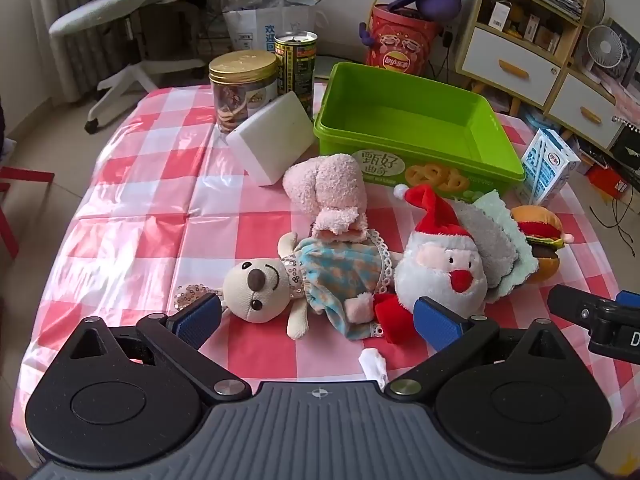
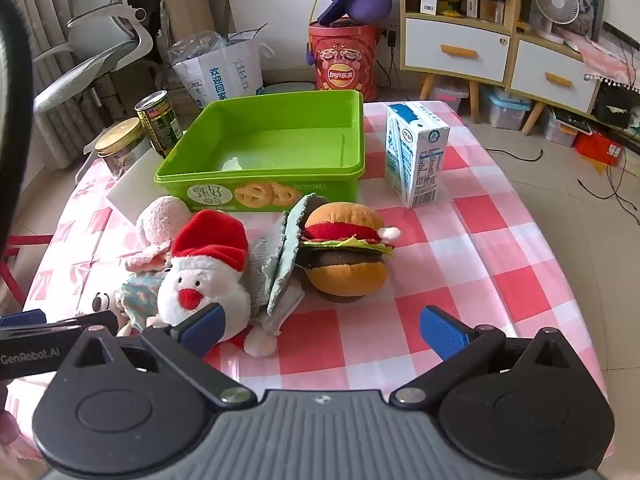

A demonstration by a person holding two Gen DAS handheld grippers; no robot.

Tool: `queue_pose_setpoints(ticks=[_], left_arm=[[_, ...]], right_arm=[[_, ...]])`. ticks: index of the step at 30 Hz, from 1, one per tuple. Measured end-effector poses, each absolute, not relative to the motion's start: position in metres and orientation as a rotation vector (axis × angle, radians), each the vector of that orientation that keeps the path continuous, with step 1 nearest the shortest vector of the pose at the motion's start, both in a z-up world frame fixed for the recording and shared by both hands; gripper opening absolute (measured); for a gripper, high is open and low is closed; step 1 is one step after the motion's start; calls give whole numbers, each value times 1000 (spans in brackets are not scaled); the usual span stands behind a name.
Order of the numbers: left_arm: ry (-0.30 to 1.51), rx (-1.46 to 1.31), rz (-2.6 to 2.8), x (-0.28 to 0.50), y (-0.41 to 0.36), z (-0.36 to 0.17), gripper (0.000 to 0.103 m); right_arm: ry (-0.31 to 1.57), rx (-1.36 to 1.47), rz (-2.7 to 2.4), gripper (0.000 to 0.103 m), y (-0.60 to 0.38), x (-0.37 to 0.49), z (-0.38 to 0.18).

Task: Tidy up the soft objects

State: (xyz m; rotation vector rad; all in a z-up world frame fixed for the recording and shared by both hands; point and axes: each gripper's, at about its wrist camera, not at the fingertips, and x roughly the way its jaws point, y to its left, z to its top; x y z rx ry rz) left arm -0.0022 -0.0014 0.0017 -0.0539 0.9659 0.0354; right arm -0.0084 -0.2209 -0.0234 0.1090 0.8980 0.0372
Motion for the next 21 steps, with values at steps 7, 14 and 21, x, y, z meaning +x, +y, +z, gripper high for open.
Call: queue_pose_setpoints(ticks=[7,14,21], left_arm=[[967,-62,27,0,0,-1,98],[964,-65,25,0,1,0,98],[955,-77,24,1,2,2,98]], right_arm=[[901,106,42,81,-221,-7,-25],[903,102,41,81,-220,-6,-24],[909,125,26,81,-223,-6,-24]])
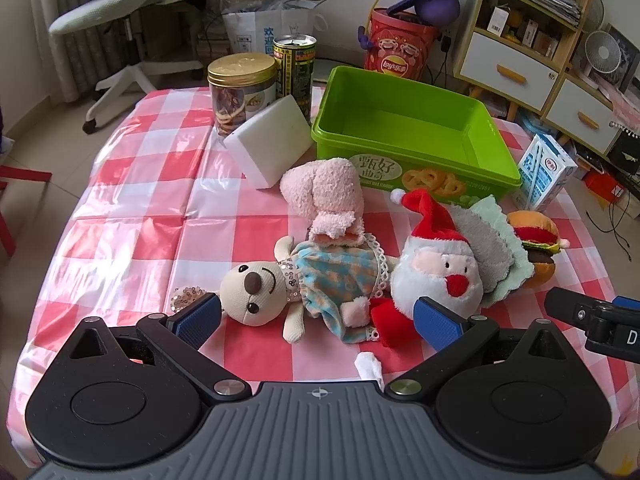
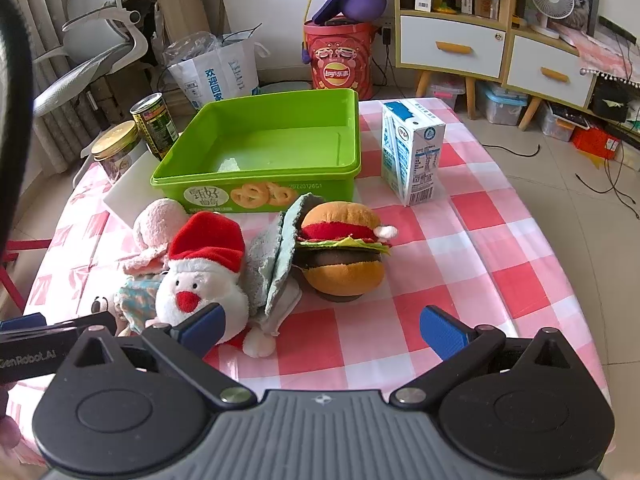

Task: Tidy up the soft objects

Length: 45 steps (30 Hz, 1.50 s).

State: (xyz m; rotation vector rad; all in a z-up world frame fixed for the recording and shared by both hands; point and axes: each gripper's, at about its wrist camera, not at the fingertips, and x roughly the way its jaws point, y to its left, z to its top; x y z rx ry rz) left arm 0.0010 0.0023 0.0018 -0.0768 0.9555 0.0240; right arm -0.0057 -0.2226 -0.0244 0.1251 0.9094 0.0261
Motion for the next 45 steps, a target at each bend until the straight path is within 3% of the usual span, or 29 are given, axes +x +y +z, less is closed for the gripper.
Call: queue_pose_setpoints(ticks=[45], left_arm=[[933,-90,20,1,4,1,98]], right_arm=[[911,134,34,81,-220,-3,-25]])
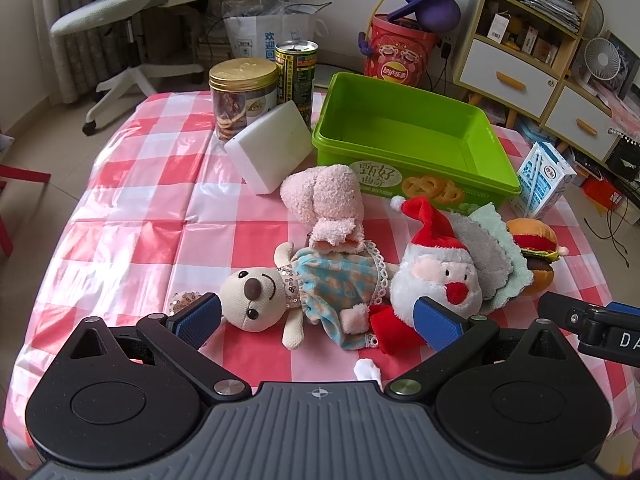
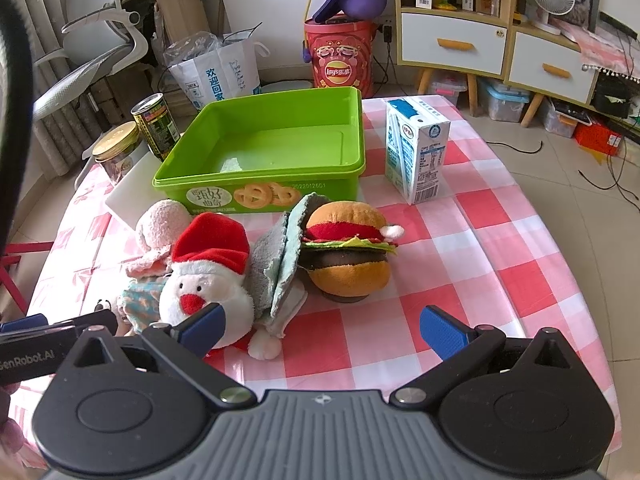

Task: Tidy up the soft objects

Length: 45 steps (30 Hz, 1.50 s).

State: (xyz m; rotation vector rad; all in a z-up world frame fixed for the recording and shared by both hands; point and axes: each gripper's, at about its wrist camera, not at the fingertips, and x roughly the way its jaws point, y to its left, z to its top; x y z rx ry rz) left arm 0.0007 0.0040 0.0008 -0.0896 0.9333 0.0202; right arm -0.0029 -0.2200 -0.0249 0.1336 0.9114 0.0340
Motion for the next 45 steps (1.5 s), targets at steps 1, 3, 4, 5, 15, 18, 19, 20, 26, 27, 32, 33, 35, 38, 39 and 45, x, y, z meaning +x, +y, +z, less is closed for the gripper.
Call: queue_pose_setpoints(ticks=[1,3,4,5,15,18,19,20,26,27,32,33,35,38,39,45], left_arm=[[932,-90,21,1,4,1,98],[928,-92,23,3,6,-1,98],[925,-95,24,4,7,-2,98],[925,-97,27,6,8,-4,98],[943,-110,54,24,20,-26,98],[952,-108,65,30,22,-34,98],[954,-108,69,32,23,-37,98],[957,-110,75,34,24,-39,98],[942,-120,80,46,27,-47,98],[938,-117,80,47,28,-48,98],[937,-133,40,60,37,-52,98],[936,-137,28,62,40,-53,98],[931,-136,2,68,44,-54,98],[929,-173,-29,79,52,-56,96],[925,-197,-46,82,54,-56,94],[895,-272,-146,103,47,-64,77]], right_arm=[[911,135,35,81,-221,-2,-25],[909,141,33,81,-223,1,-27],[908,143,29,81,-224,3,-28],[907,145,24,81,-225,5,-28],[924,163,8,81,-238,23,-43],[924,168,8,81,-242,29,-47],[923,171,7,81,-243,31,-49],[923,173,6,81,-244,33,-50],[919,174,12,81,-250,48,-56],[920,181,17,81,-252,51,-57],[946,279,31,80,-268,63,-65],[954,317,30,80,-274,66,-68],[961,395,27,79,-286,70,-72],[967,548,42,71,-303,75,-78],[966,601,54,68,-307,76,-81],[990,770,108,53,-311,80,-93]])
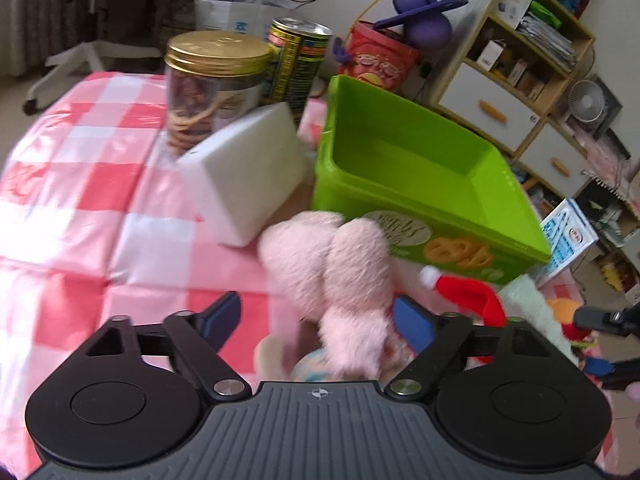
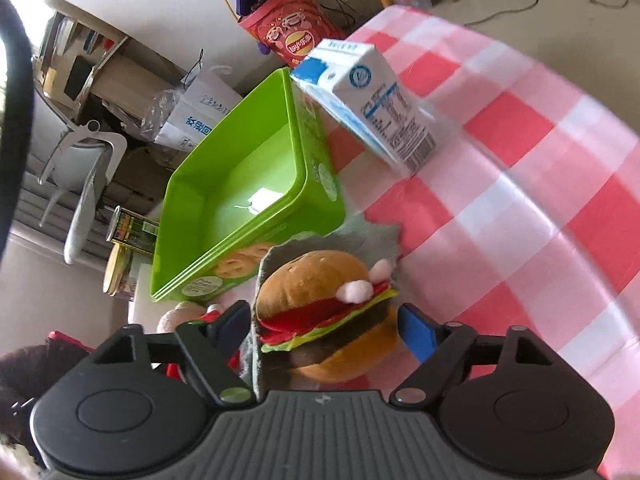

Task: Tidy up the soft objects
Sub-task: 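Grasp the pink plush bunny with the left tool while the right tool grasps the plush burger, then carry the pink bunny and plush burger into the green bin and release both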

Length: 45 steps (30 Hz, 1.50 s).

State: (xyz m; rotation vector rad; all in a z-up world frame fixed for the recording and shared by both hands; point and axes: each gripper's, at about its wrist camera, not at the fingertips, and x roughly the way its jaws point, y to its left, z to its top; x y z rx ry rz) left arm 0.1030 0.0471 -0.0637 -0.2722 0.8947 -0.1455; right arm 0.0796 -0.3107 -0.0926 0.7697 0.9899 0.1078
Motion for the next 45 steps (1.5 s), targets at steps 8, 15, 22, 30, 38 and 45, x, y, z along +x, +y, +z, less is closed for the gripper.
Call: queue_pose_setpoints(ticks=[8,15,22,30,38,45], left_arm=[[889,-382,-157,112,39,-79,58],[863,-326,-134,110,32,-73,53],[851,-297,-154,99,25,-55,53],[809,-316,-199,90,26,-33,53],[765,-300,-230,99,21,-7,52],[739,-245,-258,126,11,9,52]], right_arm=[[972,876,110,41,-320,81,-106],[949,868,115,31,-323,76,-99],[891,859,111,30,-328,67,-81],[801,828,125,30,-326,60,-53],[744,736,190,31,-294,71,-10],[665,725,231,31,-267,104,10]])
